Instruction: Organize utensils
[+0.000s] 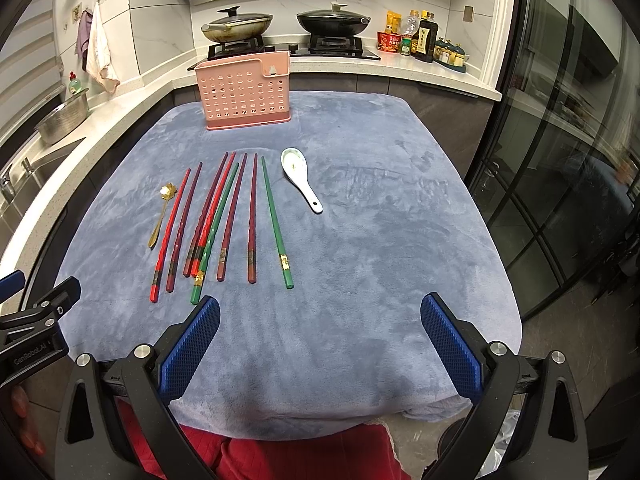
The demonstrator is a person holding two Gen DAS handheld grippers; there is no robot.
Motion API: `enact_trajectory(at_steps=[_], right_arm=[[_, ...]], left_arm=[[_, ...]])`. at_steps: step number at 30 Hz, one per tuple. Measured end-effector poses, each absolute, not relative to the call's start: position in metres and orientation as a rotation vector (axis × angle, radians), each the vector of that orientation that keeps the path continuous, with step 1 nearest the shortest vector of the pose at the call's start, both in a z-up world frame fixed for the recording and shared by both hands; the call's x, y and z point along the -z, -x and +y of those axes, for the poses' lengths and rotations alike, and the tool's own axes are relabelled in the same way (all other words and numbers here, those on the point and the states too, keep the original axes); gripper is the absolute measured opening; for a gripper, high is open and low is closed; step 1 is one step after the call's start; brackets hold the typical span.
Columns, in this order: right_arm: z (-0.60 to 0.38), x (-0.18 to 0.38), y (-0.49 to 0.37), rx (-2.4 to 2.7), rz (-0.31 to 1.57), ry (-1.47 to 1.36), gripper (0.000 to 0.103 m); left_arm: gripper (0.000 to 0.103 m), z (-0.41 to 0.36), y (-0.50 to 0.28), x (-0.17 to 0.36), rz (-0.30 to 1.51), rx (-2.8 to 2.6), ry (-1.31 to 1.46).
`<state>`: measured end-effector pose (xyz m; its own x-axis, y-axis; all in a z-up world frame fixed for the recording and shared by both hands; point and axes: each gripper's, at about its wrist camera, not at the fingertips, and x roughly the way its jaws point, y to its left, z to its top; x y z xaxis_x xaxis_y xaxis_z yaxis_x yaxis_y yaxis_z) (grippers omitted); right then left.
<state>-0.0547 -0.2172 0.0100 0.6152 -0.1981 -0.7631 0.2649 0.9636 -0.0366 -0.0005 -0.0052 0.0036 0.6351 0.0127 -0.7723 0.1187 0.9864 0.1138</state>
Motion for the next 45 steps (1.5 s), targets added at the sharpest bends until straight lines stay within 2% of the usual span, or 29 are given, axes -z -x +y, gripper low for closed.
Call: enact_trajectory(at_steps=[45], right_arm=[[-0.2163, -0.0068, 0.0513, 0.263, 0.875, -0.090, 0.096]], left_arm=[[0.096, -0.0096, 0.0005, 0.0056, 0.902, 0.065, -0.156]])
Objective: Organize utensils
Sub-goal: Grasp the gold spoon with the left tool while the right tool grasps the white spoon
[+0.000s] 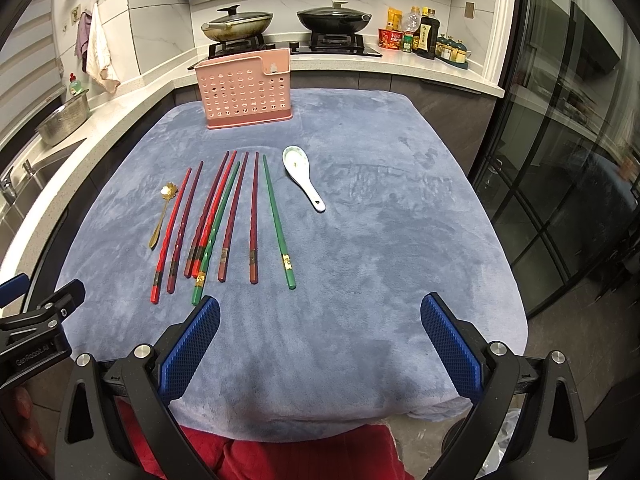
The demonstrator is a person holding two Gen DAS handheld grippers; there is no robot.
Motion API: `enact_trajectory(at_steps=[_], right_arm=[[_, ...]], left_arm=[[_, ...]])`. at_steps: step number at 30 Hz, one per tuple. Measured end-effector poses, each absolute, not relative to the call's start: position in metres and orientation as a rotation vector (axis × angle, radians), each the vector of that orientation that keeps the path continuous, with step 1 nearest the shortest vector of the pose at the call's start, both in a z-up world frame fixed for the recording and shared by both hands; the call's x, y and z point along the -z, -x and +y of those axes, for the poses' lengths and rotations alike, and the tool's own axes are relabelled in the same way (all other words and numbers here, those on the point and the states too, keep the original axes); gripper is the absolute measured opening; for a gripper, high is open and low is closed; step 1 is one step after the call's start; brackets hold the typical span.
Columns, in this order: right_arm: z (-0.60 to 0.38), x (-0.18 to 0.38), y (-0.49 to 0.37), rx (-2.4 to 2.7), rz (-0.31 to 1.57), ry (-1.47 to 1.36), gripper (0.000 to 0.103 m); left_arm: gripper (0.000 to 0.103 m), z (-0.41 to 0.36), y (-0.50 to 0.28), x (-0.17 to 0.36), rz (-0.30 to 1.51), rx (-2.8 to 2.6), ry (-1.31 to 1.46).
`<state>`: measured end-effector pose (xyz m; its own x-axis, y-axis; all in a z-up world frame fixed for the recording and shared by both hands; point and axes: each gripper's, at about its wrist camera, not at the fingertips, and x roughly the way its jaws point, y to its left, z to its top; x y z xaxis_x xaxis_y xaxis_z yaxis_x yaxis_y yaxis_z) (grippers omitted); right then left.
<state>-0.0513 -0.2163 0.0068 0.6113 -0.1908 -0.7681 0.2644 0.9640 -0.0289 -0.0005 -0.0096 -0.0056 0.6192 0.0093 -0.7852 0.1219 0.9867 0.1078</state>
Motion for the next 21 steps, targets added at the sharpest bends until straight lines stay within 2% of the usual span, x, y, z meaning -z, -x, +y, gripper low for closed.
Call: enact_trajectory(at_steps=[10, 21], right_arm=[[-0.222, 0.007, 0.033, 0.256, 0.907, -0.113, 0.096], [-0.241, 0.032, -0.005, 0.257, 0.961, -0.147, 0.096]], left_arm=[[0.096, -0.010, -0.023, 0.016, 0.951, 0.069, -0.142], [0.096, 0.003, -0.074, 0.056, 1.046, 0.065, -0.063]])
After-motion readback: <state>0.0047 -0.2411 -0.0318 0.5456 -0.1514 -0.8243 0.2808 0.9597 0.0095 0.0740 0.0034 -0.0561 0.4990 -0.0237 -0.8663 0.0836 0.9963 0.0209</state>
